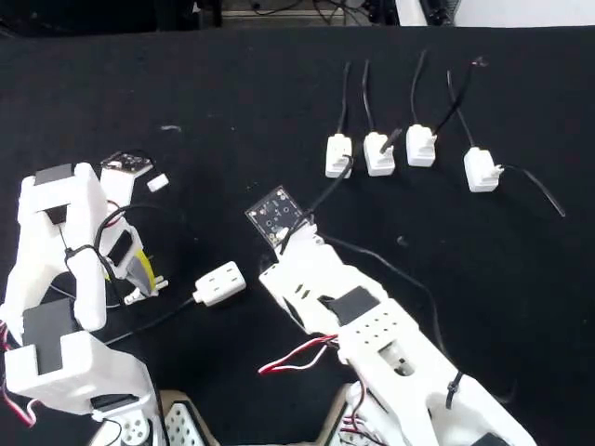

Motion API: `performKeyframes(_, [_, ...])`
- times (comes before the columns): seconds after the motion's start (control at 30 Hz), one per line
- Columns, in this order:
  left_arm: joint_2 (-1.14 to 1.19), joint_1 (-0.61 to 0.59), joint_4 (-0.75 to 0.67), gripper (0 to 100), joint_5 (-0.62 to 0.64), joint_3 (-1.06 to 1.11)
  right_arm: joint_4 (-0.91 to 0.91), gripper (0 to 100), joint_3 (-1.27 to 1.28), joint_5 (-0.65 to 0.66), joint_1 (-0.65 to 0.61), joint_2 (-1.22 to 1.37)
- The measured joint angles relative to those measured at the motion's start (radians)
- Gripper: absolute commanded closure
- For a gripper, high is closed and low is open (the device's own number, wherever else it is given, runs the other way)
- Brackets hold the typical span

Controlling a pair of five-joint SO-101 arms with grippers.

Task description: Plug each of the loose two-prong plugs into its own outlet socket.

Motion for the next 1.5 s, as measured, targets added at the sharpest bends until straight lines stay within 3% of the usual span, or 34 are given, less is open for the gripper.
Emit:
performKeyframes(0.17, [0.0, 0.0, -0.025, 75, -0.075, 0.002, 0.0, 85.0, 0.0, 0.0, 0.0, 0.0])
performKeyframes(0.43, [-0.003, 0.0, -0.31, 75, -0.089, 0.207, 0.0, 85.0, 0.0, 0.0, 0.0, 0.0])
performKeyframes(0.57, [-0.025, 0.0, -0.359, 77, -0.092, 0.244, 0.0, 85.0, 0.0, 0.0, 0.0, 0.0])
performKeyframes(0.73, [-0.025, 0.003, -0.361, 98, -0.092, 0.245, 0.0, 85.0, 0.0, 0.0, 0.0, 0.0])
performKeyframes(1.03, [-0.055, 0.012, -0.361, 97, -0.091, 0.245, 0.0, 85.0, 0.0, 0.0, 0.0, 0.0])
performKeyframes(1.2, [-0.212, 0.028, -0.331, 97, -0.054, 0.245, 0.0, 85.0, 0.0, 0.0, 0.038, 0.0])
performKeyframes(1.37, [-0.43, 0.126, -0.198, 97, 0.011, 0.245, 0.0, 85.0, 0.0, -0.003, 0.094, 0.0])
performKeyframes(1.5, [-0.545, 0.265, -0.13, 97, 0.078, 0.245, 0.064, 85.0, -0.015, -0.117, 0.193, -0.046])
